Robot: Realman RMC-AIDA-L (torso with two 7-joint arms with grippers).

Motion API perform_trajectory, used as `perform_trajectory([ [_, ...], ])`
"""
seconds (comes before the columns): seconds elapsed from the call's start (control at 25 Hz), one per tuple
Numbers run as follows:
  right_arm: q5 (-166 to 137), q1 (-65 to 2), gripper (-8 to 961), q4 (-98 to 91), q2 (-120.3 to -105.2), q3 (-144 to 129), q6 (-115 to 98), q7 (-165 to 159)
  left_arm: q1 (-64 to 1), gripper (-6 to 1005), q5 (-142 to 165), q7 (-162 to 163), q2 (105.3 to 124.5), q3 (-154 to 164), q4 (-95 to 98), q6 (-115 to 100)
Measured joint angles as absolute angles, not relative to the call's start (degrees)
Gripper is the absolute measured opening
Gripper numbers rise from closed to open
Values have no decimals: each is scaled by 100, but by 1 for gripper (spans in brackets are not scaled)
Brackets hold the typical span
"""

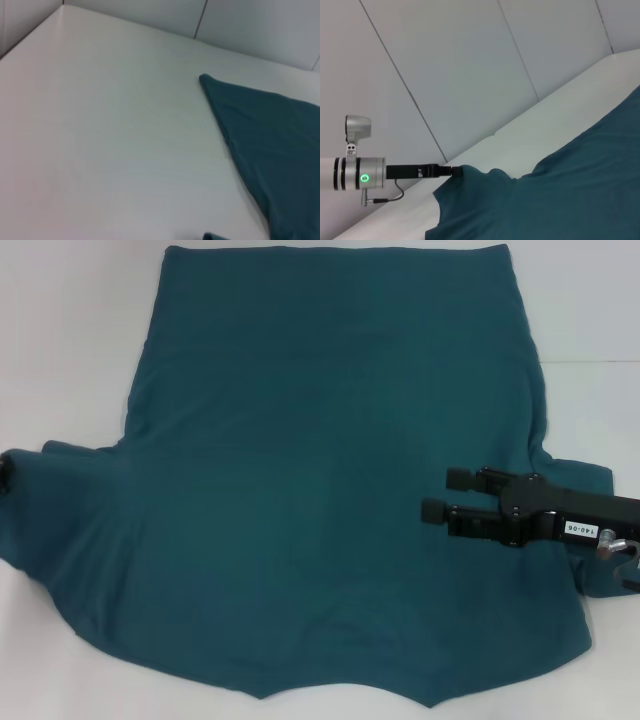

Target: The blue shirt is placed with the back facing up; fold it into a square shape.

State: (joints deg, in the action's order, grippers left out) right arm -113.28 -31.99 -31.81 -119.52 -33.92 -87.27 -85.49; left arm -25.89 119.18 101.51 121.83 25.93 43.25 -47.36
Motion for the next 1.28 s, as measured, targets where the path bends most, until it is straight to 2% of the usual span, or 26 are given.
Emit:
perform_trajectory([
  [0.8,-11329,-3190,899,-3181,-11952,-3428,-8743,-8516,-2574,93,11496,10902,12181,2555,4767,-6864],
  [1.04,-11329,-3175,900,-3182,-11952,-3445,-8745,-8485,-2631,107,10975,10906,12390,2635,4561,-7268],
  [1.28,-11329,-3138,900,-3181,-11952,-3446,-8761,-8481,-2655,121,9981,10338,12398,2699,3469,-7351],
])
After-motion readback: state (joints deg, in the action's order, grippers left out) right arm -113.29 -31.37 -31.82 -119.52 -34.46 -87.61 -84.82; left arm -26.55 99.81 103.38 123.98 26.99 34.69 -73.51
